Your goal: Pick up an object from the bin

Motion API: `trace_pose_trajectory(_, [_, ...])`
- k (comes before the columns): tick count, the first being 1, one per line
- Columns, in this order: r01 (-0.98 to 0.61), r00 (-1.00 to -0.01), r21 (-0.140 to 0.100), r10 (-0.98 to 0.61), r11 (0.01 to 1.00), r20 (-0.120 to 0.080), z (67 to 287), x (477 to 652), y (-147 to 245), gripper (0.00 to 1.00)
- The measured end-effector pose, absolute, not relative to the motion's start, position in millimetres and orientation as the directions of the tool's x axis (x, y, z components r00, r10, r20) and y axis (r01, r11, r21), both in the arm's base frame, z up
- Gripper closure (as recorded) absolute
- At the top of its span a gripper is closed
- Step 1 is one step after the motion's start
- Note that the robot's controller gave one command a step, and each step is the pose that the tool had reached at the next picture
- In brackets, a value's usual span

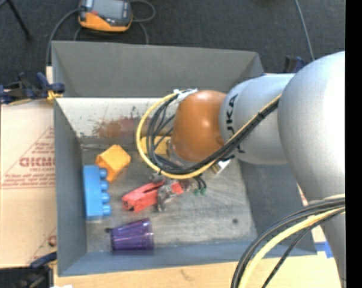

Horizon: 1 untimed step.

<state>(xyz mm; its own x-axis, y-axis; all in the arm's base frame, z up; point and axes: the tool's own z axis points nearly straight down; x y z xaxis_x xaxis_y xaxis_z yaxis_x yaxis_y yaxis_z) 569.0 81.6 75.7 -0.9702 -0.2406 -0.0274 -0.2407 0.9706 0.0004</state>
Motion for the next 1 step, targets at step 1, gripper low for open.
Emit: trace_pose_trajectory(1, [-0.241,-0.97,0.001,-0.241,0.971,-0.021,75.5,566.6,81.5,1.0])
